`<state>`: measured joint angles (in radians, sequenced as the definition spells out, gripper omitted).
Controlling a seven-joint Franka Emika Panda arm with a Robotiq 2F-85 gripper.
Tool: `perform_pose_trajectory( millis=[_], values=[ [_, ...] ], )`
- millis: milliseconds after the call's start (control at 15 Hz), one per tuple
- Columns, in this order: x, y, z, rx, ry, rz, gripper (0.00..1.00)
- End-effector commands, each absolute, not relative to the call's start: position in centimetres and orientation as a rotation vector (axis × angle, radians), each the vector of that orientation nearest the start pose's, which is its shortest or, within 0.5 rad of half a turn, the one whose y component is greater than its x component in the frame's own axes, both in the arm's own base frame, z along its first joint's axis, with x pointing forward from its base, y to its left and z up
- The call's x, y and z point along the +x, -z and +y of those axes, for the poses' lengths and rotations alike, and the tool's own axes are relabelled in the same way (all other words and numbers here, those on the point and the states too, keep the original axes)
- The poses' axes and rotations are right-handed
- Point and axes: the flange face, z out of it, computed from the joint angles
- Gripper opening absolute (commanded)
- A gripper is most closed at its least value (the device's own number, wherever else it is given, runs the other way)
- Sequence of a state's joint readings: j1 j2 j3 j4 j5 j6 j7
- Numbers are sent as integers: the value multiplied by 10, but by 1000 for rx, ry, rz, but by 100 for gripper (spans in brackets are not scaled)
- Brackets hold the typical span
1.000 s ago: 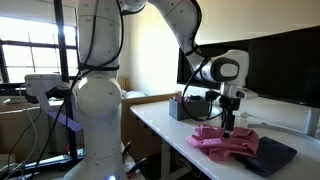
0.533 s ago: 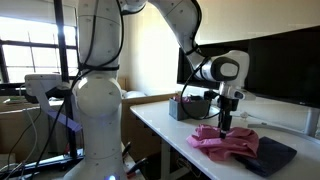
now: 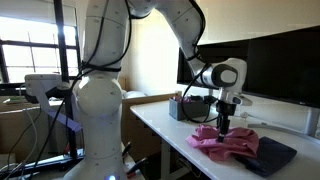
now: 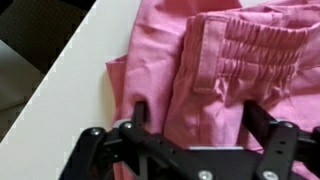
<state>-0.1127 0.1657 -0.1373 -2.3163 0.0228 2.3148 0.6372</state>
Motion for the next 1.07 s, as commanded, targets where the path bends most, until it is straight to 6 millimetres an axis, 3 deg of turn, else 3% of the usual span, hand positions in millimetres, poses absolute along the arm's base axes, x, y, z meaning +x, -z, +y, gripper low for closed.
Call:
perform_pose_trajectory(
  millis=[0, 133, 200, 267, 467, 533, 667, 1000],
  values=[
    [510, -227, -109, -2840, -297, 1402, 100],
    [517, -215, -104, -2853, -326, 1414, 100],
    [522, -211, -102, -2855, -333, 1431, 75],
    [525, -209, -101, -2853, -337, 1452, 74],
    [534, -208, -101, -2824, -330, 1530, 53],
    [522, -209, -113, -2817, -336, 1548, 47],
    [521, -214, -116, -2794, -334, 1574, 35],
    [511, -231, -110, -2792, -252, 1584, 5]
  ],
)
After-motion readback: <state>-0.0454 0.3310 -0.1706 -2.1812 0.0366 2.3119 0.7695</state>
